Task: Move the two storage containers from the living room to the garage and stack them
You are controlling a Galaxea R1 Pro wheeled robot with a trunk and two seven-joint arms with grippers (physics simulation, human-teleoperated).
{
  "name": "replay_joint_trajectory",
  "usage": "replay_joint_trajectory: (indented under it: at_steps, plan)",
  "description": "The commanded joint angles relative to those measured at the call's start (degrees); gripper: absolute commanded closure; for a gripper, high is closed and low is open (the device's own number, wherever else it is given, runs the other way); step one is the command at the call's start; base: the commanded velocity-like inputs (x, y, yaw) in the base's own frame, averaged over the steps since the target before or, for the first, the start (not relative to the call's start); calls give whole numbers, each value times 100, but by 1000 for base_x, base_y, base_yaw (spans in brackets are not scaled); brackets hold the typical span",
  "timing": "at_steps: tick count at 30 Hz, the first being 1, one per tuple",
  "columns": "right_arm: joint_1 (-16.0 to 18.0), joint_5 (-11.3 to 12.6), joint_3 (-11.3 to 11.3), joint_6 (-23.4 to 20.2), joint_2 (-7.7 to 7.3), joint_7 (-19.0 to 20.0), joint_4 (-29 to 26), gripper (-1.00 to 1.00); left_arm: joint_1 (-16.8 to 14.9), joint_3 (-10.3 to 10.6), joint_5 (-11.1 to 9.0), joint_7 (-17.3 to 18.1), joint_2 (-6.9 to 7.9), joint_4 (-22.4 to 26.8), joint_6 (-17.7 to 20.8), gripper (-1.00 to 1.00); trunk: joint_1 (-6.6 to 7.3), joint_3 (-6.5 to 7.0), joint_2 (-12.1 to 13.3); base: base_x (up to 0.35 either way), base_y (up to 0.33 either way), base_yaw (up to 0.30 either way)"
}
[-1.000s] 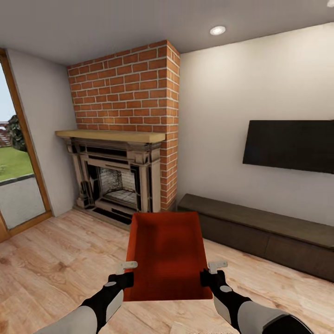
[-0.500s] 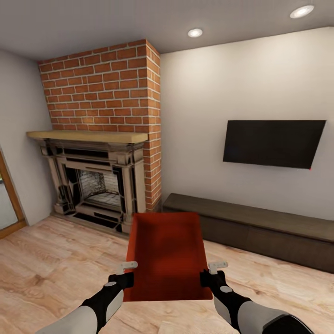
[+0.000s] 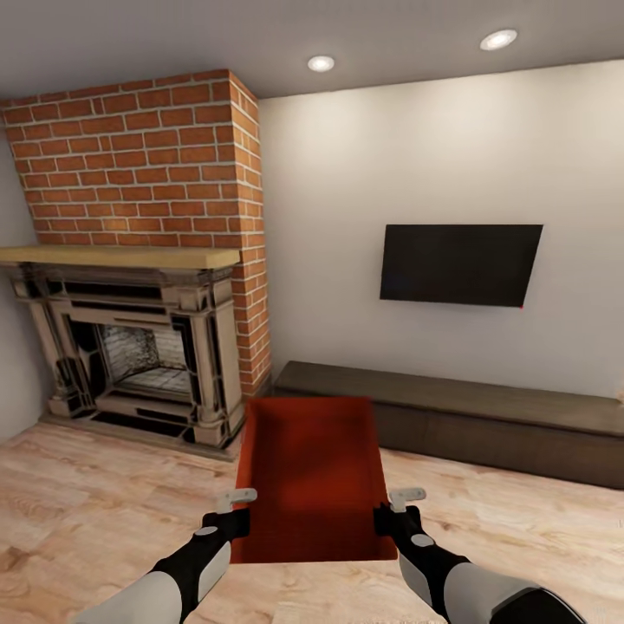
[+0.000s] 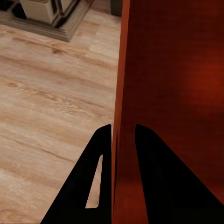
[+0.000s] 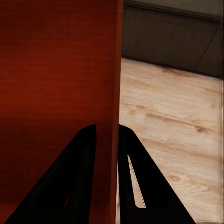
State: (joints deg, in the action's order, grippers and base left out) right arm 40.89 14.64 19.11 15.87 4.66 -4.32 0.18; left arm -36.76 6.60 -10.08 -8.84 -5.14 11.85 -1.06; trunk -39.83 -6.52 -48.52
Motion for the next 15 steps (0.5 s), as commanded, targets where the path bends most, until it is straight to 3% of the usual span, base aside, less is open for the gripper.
replay_joint_trajectory:
  at_steps: [1, 15]
  plan:
    - [7, 188, -91, 39, 0, -43, 96, 100, -7, -72, 58, -101, 8, 20, -78, 100, -1, -8, -7, 0, 0, -277]
    - [7, 188, -91, 37, -5, -42, 96, 100, -7, -68, 58, -101, 13, 19, -78, 100, -1, -8, -7, 0, 0, -277]
